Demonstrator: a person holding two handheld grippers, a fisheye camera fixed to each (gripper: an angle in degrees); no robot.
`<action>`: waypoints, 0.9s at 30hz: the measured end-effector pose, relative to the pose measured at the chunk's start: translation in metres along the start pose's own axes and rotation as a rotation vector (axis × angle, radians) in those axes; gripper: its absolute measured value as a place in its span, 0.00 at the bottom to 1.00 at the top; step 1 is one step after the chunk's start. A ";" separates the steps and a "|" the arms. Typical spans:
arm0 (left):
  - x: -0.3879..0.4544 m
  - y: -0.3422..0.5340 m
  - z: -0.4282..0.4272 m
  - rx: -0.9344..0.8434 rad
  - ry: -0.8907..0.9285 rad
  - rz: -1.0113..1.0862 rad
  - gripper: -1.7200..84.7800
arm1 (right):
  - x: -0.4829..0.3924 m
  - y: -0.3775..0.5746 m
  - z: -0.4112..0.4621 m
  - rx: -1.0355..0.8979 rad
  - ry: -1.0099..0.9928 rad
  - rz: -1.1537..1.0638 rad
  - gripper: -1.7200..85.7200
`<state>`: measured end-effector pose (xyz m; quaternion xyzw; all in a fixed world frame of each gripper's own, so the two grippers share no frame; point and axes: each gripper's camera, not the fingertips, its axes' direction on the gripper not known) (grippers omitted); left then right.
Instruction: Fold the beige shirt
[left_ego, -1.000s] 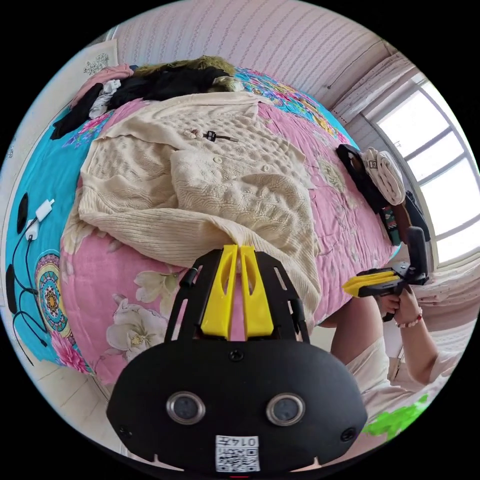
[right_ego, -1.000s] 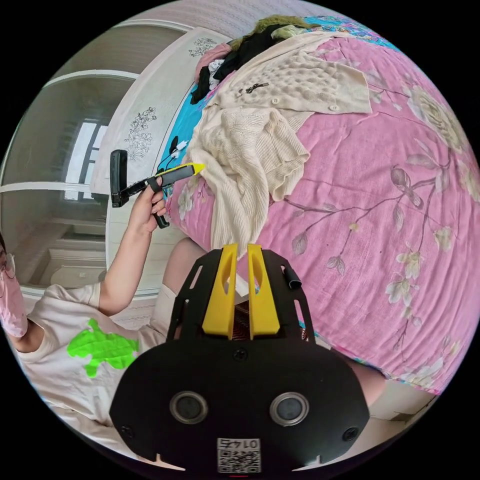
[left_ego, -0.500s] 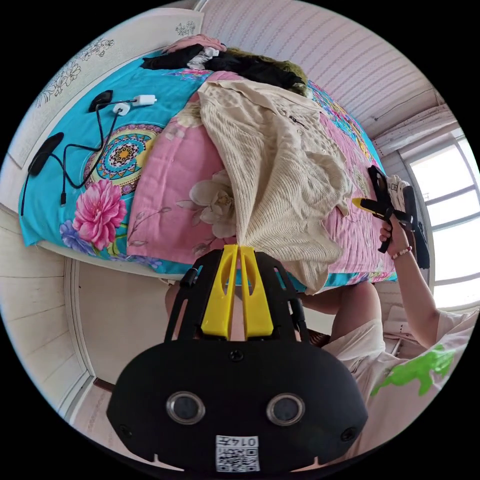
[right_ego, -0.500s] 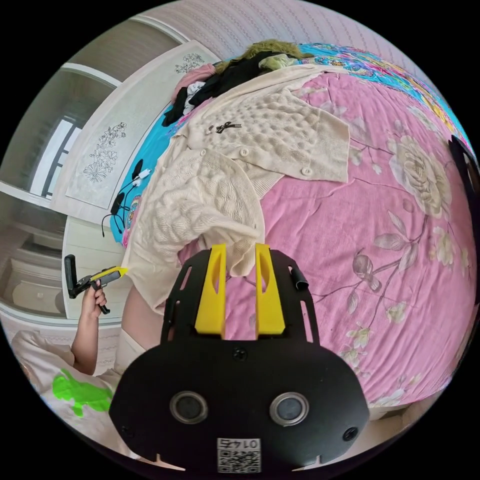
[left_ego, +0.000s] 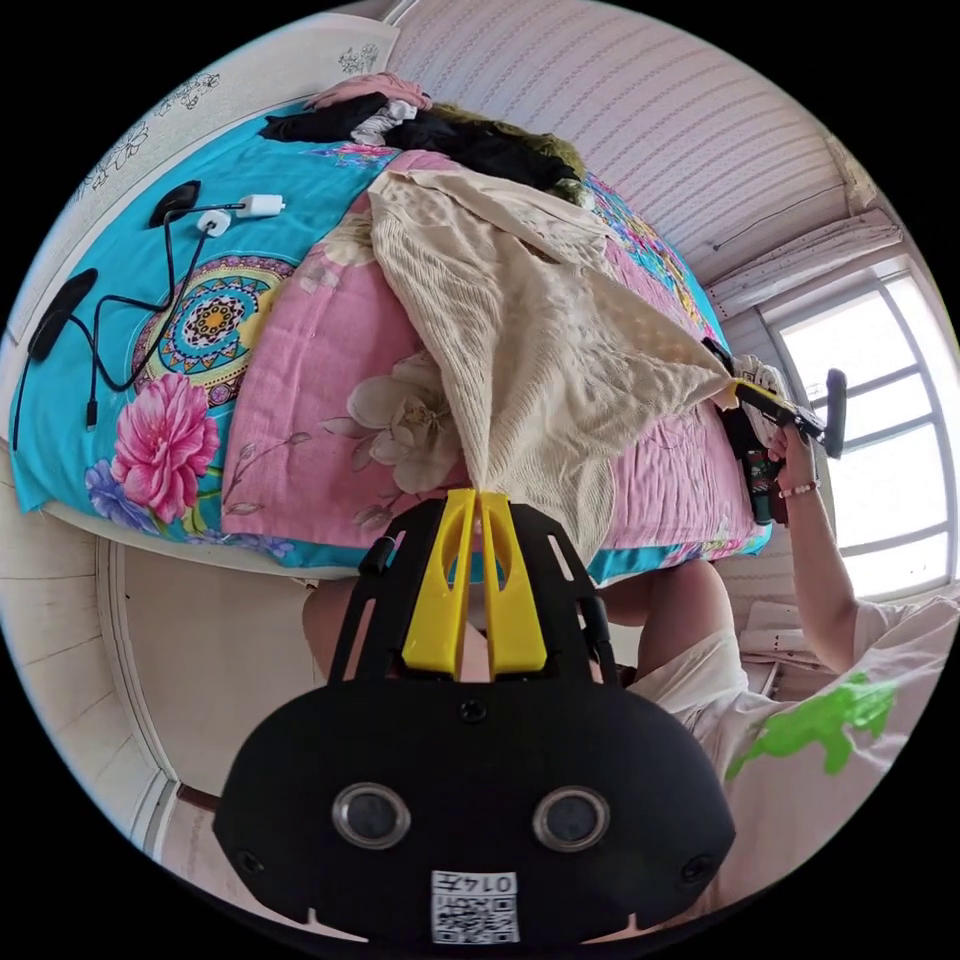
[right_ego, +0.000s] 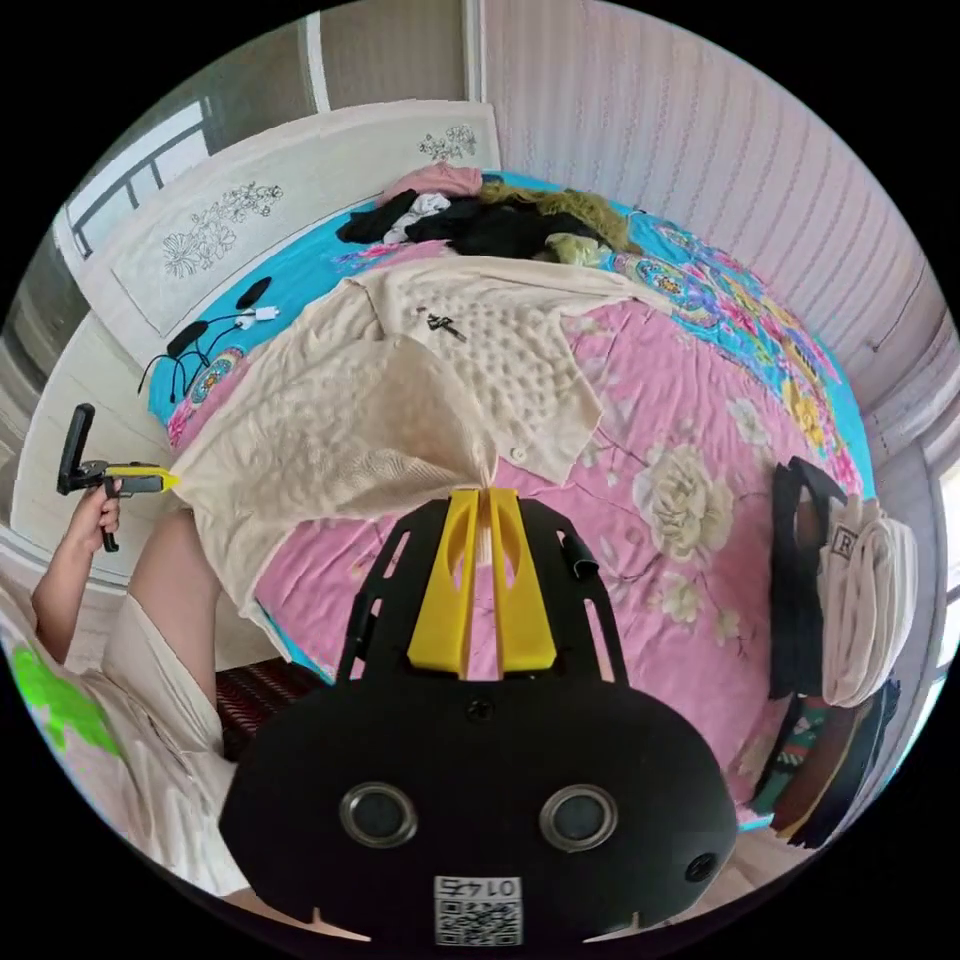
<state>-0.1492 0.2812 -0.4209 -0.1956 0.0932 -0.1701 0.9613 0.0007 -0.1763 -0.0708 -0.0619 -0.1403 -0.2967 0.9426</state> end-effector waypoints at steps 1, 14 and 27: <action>0.002 -0.001 0.001 -0.003 0.020 0.010 0.01 | 0.001 0.000 -0.003 -0.022 0.057 -0.037 0.04; -0.018 0.002 -0.015 0.200 0.071 -0.215 0.01 | 0.037 0.059 0.032 -0.066 -0.331 0.304 0.04; 0.125 -0.051 -0.035 0.153 -0.360 0.260 0.11 | 0.060 0.086 0.026 -0.033 -0.476 0.414 0.11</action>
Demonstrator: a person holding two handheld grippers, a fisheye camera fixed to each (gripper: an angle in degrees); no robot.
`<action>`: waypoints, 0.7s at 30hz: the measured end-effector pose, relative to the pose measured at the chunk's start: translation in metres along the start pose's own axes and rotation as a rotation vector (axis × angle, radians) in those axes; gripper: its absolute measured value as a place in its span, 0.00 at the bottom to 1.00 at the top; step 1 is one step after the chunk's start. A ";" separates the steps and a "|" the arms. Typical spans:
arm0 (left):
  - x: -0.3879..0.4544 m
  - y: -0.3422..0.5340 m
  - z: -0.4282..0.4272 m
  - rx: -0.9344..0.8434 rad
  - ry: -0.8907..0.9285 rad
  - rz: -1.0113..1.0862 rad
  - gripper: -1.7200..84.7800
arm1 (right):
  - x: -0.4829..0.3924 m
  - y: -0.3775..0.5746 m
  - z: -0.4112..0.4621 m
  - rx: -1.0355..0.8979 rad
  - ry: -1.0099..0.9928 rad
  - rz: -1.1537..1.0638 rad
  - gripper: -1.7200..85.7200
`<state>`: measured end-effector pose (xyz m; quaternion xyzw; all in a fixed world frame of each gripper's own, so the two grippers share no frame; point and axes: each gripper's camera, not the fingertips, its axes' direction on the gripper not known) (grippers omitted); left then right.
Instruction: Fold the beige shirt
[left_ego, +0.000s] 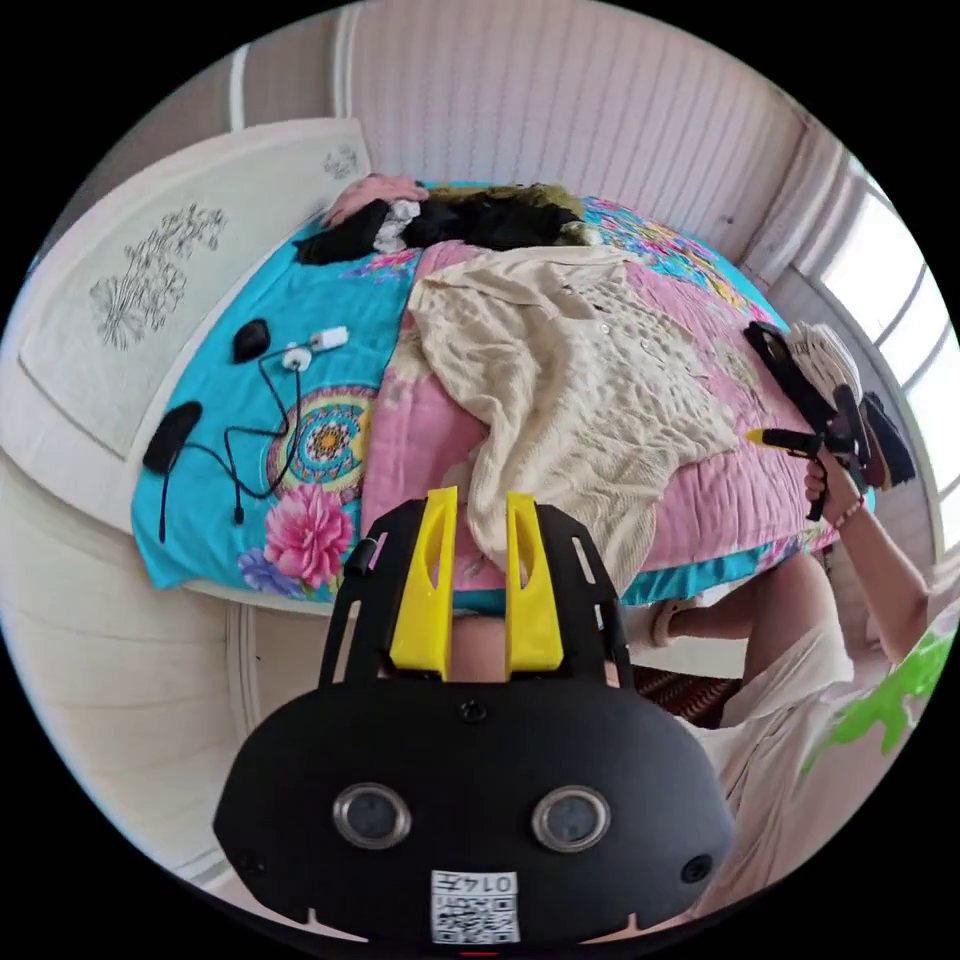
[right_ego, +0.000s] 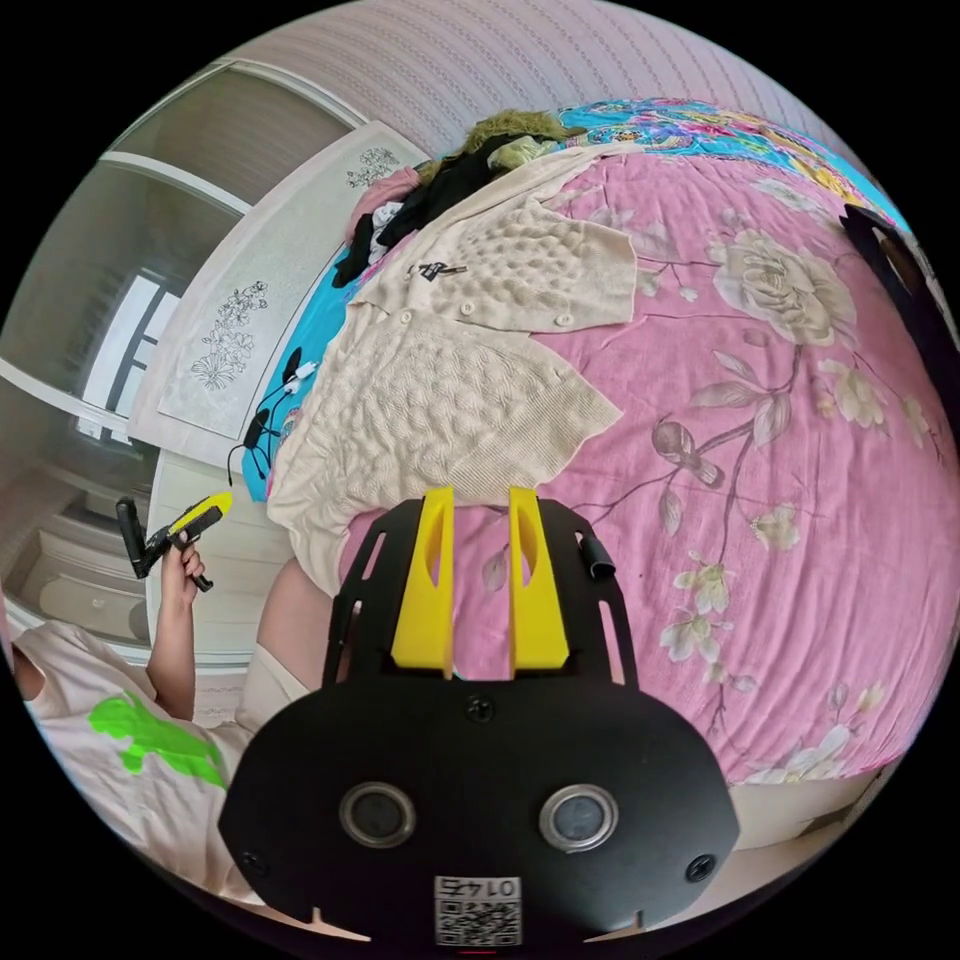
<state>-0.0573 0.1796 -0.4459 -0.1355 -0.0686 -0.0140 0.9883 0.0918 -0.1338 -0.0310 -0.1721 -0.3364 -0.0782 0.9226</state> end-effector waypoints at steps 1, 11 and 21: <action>0.030 -0.021 0.003 -0.007 0.062 0.120 0.11 | 0.001 0.000 -0.005 0.009 -0.009 -0.002 0.11; 0.278 -0.125 0.137 -0.204 -0.099 0.847 0.15 | 0.026 0.023 -0.037 0.066 -0.080 0.072 0.08; 0.154 -0.214 0.132 -0.177 0.390 0.233 0.02 | 0.045 0.023 -0.049 0.124 -0.183 0.113 0.07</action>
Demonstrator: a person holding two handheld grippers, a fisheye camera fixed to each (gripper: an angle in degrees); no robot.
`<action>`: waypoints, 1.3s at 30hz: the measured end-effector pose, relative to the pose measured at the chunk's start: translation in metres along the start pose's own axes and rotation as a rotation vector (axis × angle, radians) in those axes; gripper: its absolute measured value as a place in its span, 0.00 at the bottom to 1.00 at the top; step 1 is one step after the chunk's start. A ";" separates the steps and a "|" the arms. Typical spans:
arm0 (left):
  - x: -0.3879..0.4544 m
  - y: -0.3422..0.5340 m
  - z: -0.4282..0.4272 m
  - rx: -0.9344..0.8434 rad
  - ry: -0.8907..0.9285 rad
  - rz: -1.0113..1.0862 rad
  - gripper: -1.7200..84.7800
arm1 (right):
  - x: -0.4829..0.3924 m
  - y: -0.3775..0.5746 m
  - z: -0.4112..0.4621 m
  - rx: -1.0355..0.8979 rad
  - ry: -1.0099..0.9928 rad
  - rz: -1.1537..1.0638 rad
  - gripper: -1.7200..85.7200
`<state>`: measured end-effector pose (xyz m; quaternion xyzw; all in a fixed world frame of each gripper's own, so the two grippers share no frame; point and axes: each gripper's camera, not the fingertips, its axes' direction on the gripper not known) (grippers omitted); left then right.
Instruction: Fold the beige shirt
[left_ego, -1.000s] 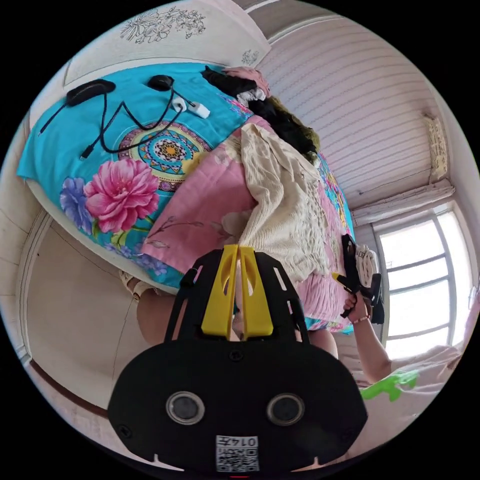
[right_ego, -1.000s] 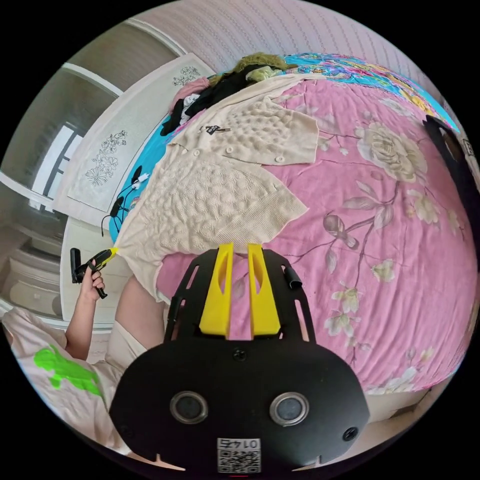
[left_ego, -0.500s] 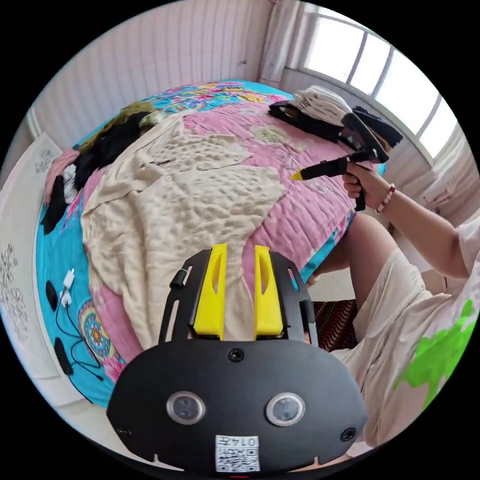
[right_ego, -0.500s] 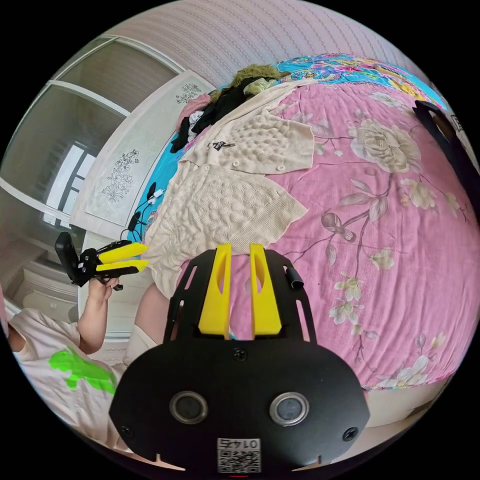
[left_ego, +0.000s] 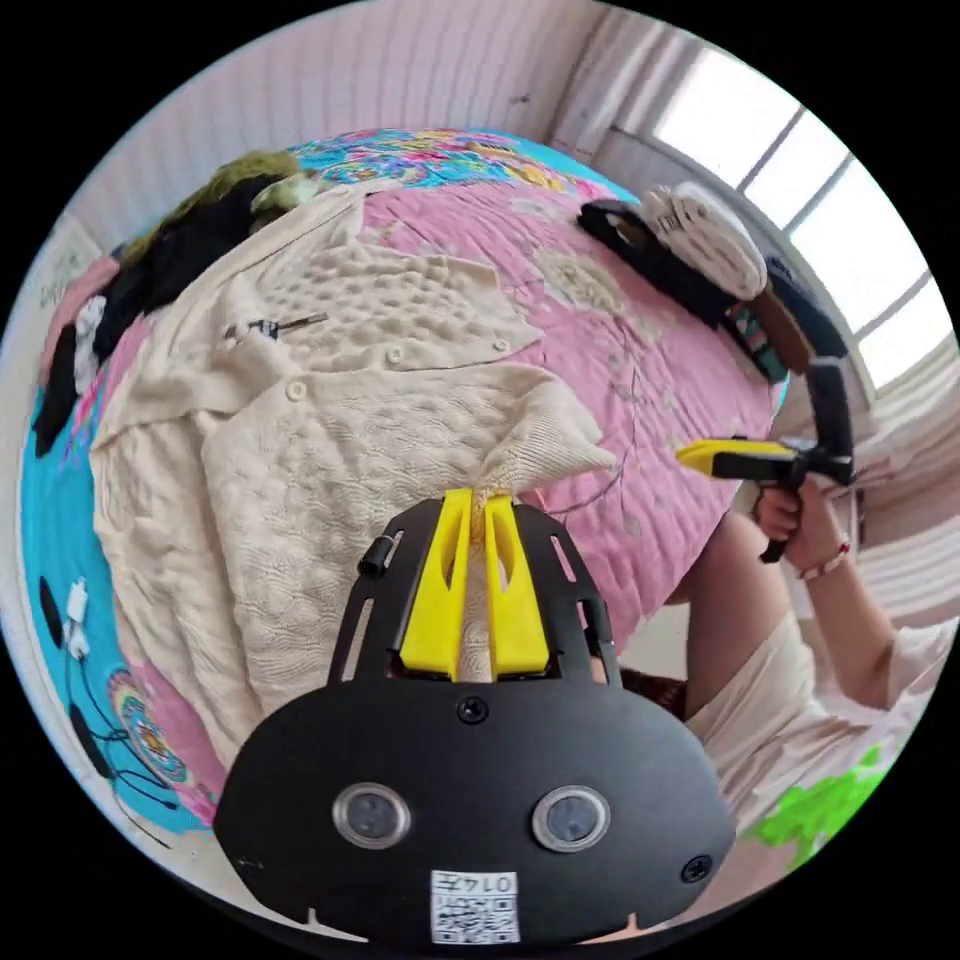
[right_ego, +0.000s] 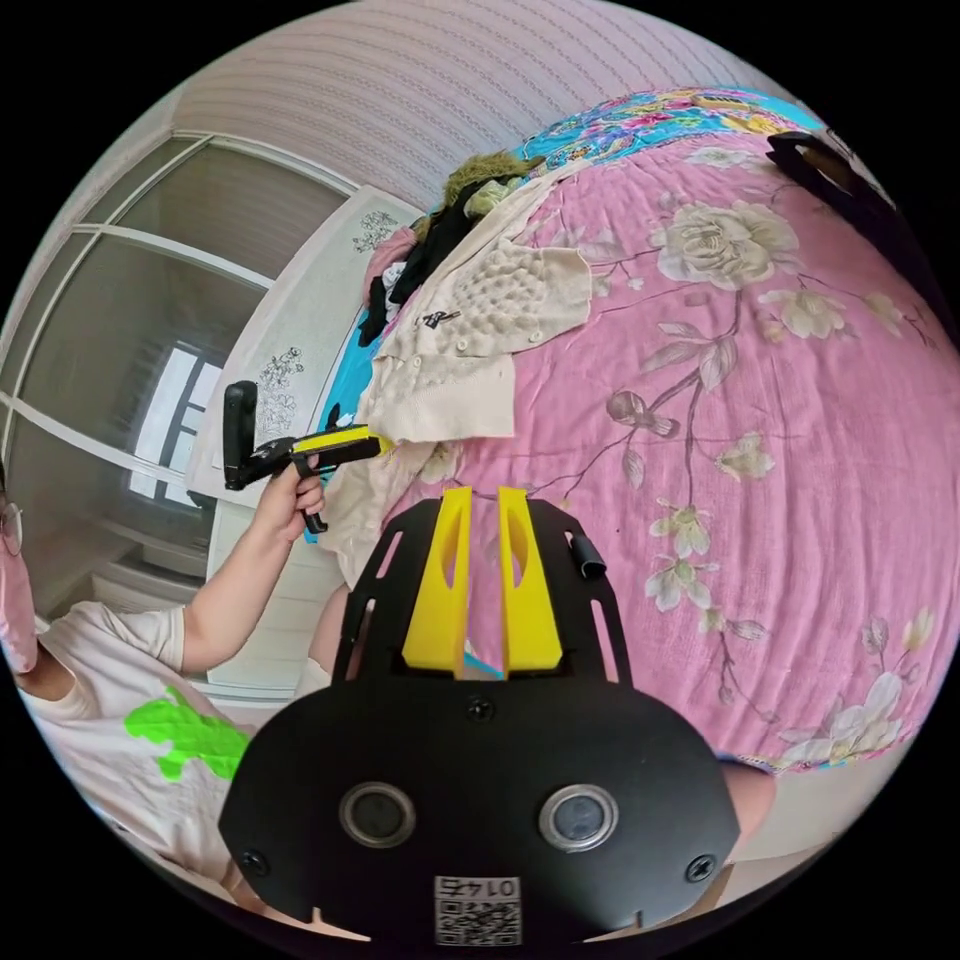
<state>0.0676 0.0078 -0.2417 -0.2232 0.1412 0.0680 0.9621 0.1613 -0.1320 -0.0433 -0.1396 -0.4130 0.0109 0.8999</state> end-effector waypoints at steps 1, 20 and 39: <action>-0.029 0.004 -0.008 0.045 0.119 -0.115 0.02 | -0.001 -0.005 0.004 -0.004 -0.019 0.001 0.08; -0.074 0.008 -0.018 0.074 0.165 -0.108 0.02 | -0.131 -0.084 0.118 -0.313 0.316 -0.658 0.05; 0.020 0.038 0.002 -0.061 0.051 0.198 0.08 | -0.077 -0.064 0.035 -0.248 0.114 -0.457 0.13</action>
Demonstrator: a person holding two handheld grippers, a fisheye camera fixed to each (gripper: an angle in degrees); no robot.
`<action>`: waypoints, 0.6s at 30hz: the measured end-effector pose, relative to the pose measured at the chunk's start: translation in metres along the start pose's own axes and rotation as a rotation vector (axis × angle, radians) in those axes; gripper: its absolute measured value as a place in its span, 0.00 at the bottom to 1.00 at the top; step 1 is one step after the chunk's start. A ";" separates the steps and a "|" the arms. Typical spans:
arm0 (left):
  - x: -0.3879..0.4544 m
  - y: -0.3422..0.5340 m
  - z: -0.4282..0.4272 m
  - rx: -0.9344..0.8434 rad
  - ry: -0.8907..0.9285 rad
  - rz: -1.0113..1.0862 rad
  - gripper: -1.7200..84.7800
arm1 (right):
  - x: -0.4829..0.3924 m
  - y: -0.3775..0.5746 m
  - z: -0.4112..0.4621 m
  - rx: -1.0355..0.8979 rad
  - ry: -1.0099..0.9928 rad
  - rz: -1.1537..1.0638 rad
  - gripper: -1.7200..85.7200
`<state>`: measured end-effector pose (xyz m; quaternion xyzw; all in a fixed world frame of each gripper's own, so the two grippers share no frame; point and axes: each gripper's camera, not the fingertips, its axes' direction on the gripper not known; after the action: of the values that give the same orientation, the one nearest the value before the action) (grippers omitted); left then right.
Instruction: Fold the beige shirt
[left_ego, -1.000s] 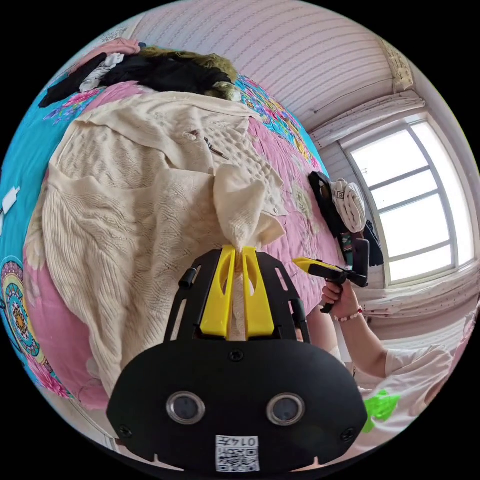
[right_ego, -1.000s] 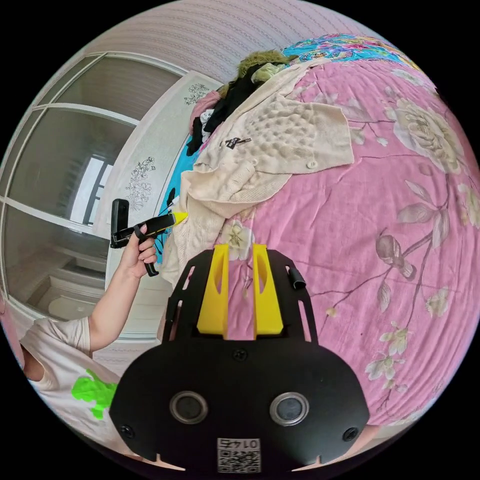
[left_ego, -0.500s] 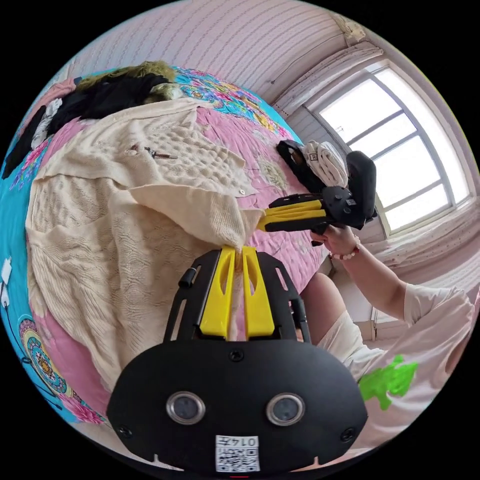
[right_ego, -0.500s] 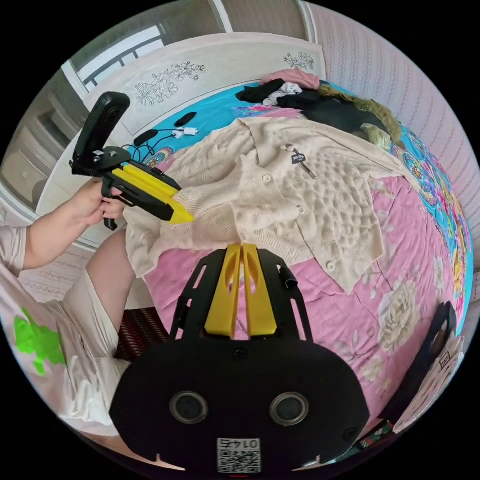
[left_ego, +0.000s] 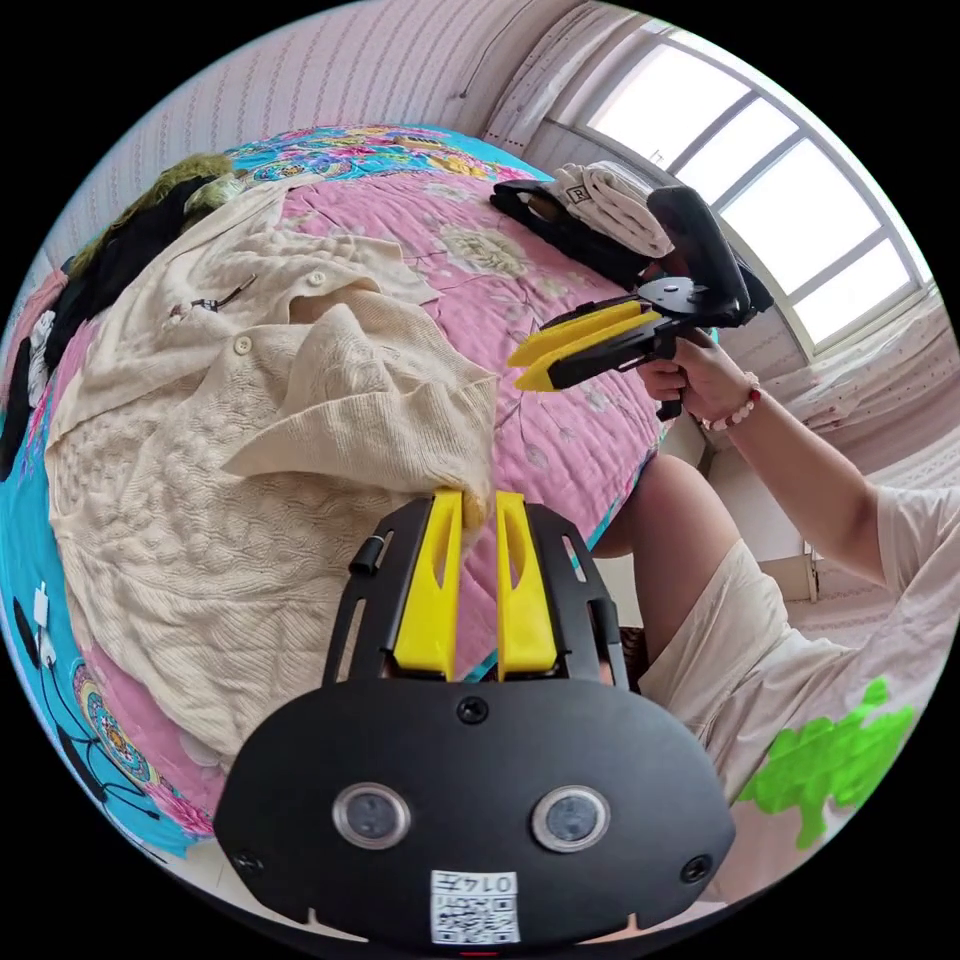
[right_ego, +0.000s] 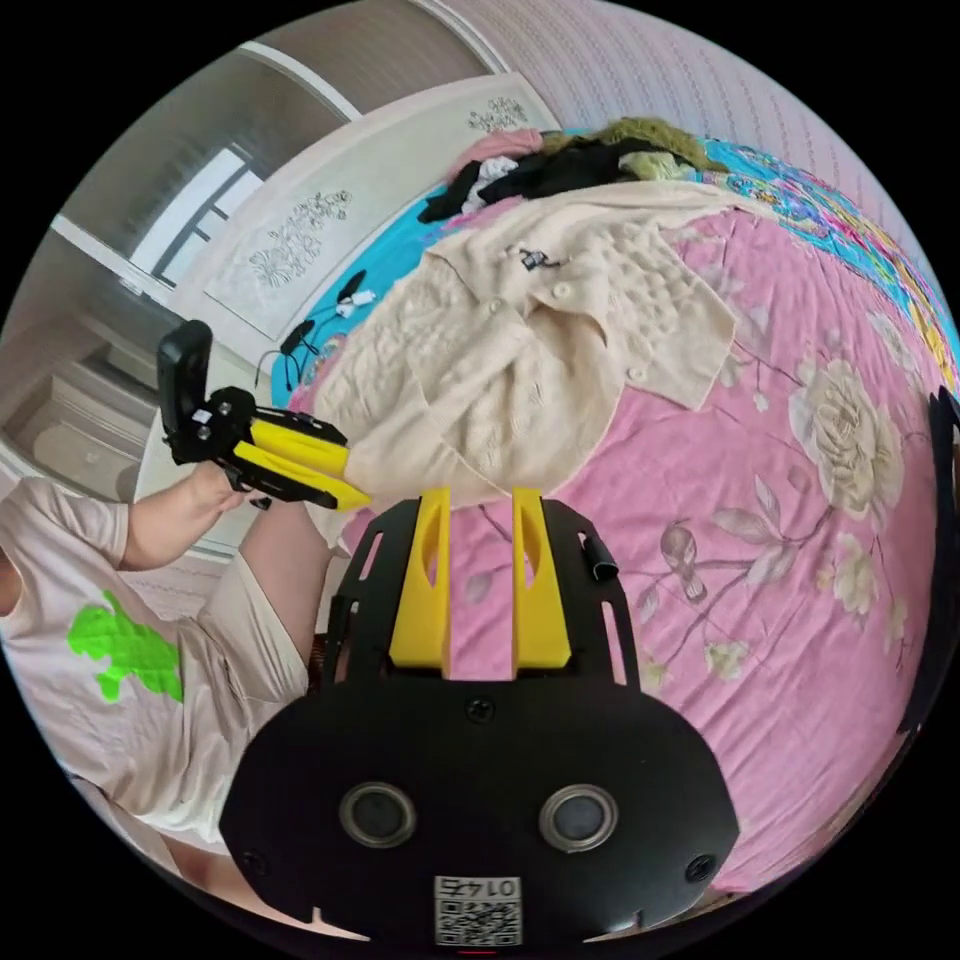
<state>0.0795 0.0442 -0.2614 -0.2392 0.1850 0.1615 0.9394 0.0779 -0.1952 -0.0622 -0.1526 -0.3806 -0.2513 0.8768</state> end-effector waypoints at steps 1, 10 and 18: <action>-0.002 0.005 -0.006 0.009 -0.009 -0.004 0.07 | -0.005 -0.010 -0.002 0.033 -0.034 -0.025 0.14; -0.019 0.035 -0.015 0.000 0.071 -0.058 0.07 | -0.010 -0.049 0.057 -0.334 -0.035 -0.143 0.09; -0.036 0.072 -0.030 0.032 0.113 -0.121 0.06 | 0.044 0.020 -0.024 0.066 -0.073 0.267 0.05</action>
<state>0.0120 0.0808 -0.2989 -0.2438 0.2256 0.0875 0.9392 0.1288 -0.2040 -0.0466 -0.1819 -0.3965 -0.1140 0.8926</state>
